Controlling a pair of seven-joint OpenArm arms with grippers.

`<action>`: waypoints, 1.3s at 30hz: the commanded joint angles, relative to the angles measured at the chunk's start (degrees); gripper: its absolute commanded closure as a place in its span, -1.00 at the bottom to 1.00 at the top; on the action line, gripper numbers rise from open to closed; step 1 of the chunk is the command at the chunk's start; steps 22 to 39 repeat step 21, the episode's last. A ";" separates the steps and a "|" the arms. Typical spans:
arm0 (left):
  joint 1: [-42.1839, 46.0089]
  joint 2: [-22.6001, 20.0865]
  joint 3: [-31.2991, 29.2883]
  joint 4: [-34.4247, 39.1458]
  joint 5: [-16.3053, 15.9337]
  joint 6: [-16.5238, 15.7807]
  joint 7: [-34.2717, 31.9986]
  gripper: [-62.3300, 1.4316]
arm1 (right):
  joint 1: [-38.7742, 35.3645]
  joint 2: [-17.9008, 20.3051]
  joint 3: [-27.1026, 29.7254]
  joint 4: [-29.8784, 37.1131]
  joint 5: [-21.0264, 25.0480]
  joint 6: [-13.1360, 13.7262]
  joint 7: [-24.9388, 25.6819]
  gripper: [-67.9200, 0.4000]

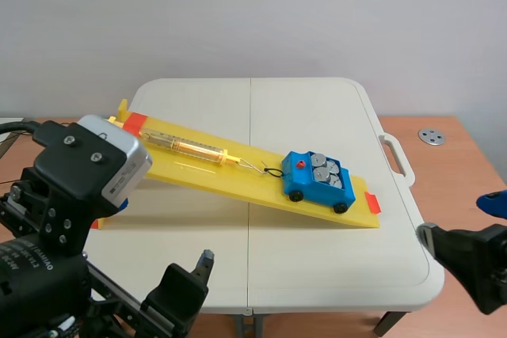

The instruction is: Place the four metal weights on the blue cart on the ramp.

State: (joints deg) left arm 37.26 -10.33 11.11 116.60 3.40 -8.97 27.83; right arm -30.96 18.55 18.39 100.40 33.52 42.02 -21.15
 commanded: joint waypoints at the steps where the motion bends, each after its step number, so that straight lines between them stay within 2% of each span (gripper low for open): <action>1: 1.14 -0.35 -0.31 5.73 -2.51 2.03 -7.50 -1.00 | 1.44 -0.22 1.81 5.09 4.66 0.70 8.09 -0.95; 8: 1.14 -0.35 -0.31 5.73 -2.47 2.03 -7.48 -1.00 | 1.42 -1.09 0.26 5.09 4.63 0.70 8.26 -0.95; 39: 1.09 -0.37 -0.31 5.73 -2.49 2.01 -8.94 -1.00 | 1.42 -1.09 0.26 5.09 4.63 0.70 8.68 -0.95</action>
